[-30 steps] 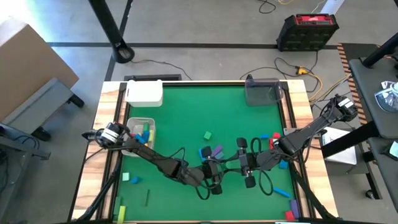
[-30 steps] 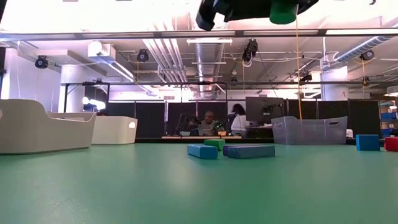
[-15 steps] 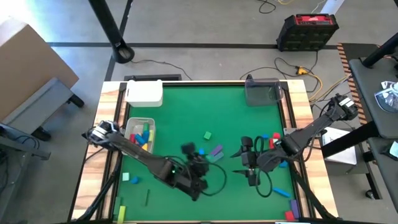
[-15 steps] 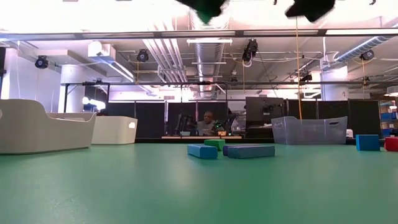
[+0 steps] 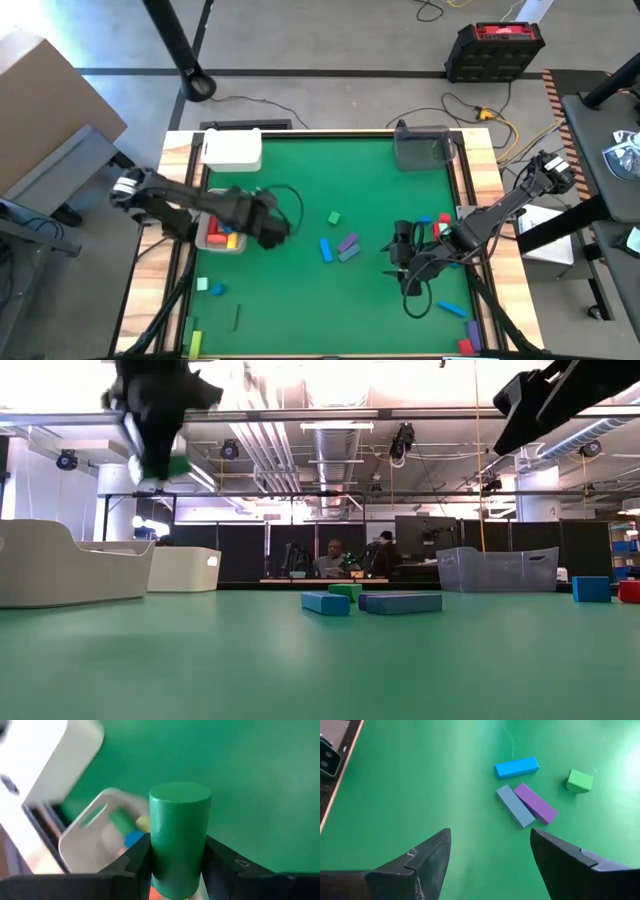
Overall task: Sort blocks by size
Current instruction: Put the green cylindrical block into the gray bin, then put the green rectangular block into the white bin
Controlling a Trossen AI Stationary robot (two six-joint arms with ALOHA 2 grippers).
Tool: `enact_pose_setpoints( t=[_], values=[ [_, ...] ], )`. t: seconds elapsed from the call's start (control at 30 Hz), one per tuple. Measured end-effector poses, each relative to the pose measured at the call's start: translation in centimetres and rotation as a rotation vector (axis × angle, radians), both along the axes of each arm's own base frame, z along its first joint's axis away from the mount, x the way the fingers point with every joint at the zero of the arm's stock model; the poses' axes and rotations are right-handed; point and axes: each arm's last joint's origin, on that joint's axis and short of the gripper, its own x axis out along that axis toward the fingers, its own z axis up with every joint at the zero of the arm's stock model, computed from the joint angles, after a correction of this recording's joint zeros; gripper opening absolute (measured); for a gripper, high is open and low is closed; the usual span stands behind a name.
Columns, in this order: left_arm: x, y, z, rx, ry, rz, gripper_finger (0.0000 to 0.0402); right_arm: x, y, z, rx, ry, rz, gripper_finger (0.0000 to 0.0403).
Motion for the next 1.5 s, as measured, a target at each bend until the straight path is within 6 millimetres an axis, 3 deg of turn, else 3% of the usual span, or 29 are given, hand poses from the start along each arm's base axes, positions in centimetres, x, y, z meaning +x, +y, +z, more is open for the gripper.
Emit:
enact_pose_setpoints(
  t=[0.17,0.3,0.57,0.8,1.03,1.23,1.4,1.5],
  values=[
    [-3.3,3.5,-3.2,-0.157,0.093,0.205,0.0111,-0.3,0.4,-0.1,0.002,0.004,0.020,0.0245],
    [-5.1,5.2,-4.9,-0.163,0.155,0.330,0.0111,-0.3,0.5,-0.1,0.000,0.004,0.027,0.0236],
    [-6.6,8.3,-7.5,-0.146,0.189,0.480,0.0111,-0.4,0.6,-0.1,0.001,0.004,0.027,0.0226],
    [-7.1,9.8,-9.6,-0.140,0.184,0.521,0.0113,-0.4,0.5,-0.2,-0.001,0.006,0.027,0.0231],
    [-8.2,9.7,-10.6,-0.146,0.255,0.534,0.0198,-0.6,0.9,-0.2,-0.002,0.006,0.044,0.0231],
    [-7.7,9.7,-8.8,-0.177,0.285,0.509,0.0246,-0.6,0.9,-0.2,-0.002,0.006,0.045,0.0236],
    [-6.2,9.1,-3.2,-0.230,0.317,0.399,0.0256,-0.6,0.9,-0.2,-0.012,0.005,0.051,0.0239],
    [-4.7,7.5,0.6,-0.349,0.083,0.247,0.0257,-0.7,0.8,-0.4,-0.018,0.012,0.051,0.0233]
  ],
)
